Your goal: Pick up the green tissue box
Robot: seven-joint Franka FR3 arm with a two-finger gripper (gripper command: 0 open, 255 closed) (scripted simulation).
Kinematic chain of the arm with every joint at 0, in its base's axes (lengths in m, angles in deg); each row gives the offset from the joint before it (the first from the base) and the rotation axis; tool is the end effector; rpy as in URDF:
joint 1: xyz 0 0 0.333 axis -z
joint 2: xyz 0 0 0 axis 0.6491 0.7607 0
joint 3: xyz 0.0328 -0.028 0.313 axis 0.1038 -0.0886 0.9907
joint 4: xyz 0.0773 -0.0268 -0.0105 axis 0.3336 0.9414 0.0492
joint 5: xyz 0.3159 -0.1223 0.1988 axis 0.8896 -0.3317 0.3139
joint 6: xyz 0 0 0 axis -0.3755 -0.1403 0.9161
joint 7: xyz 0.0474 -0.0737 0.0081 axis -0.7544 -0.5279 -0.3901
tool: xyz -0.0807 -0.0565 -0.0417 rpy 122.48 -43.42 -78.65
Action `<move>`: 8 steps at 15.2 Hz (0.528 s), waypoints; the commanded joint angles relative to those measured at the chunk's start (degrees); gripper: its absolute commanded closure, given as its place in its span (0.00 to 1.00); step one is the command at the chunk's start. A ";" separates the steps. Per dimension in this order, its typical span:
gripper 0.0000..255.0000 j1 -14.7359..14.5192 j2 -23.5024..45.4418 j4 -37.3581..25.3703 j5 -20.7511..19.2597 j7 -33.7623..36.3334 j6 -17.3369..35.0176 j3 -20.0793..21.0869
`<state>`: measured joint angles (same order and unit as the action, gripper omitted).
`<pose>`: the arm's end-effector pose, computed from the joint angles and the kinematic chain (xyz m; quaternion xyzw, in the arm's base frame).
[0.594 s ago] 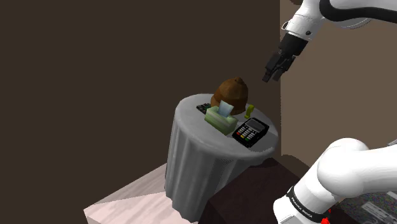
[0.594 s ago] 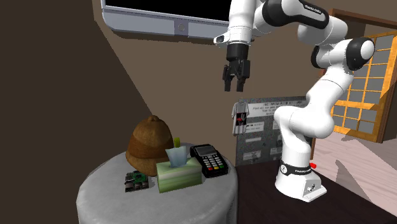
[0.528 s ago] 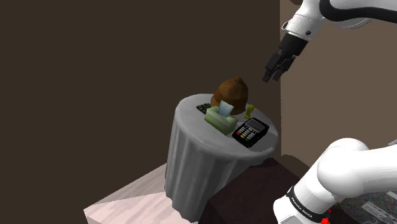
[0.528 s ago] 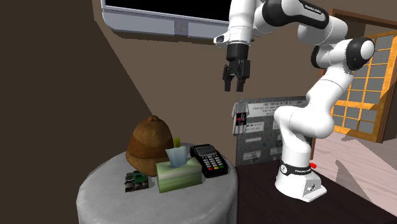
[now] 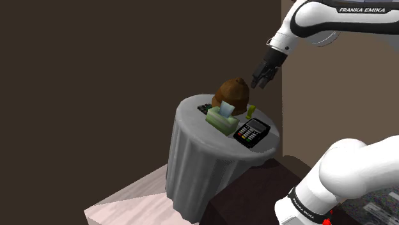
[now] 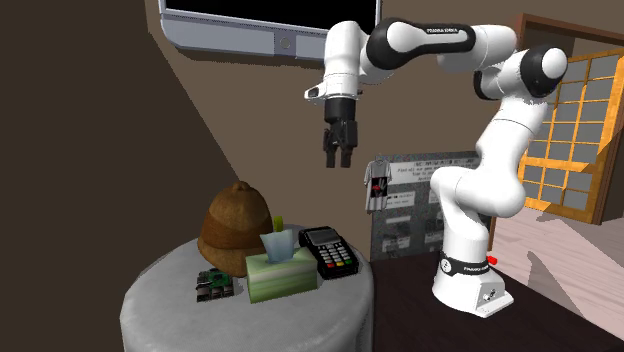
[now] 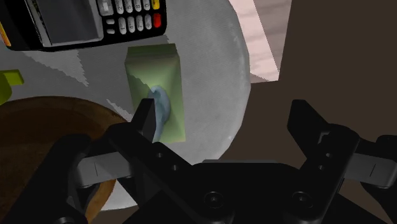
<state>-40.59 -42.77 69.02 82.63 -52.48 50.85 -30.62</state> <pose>0.3706 -0.0644 0.5618 -0.9954 -0.0103 -0.0462 0.0828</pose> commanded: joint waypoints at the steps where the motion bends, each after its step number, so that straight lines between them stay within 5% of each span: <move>1: 0.00 -0.54 4.32 -0.61 1.48 -2.27 2.98 -1.96; 8: 0.00 -2.60 19.56 -4.74 9.25 -11.82 9.92 -8.37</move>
<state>-42.79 -26.37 65.77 90.30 -62.52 59.87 -37.96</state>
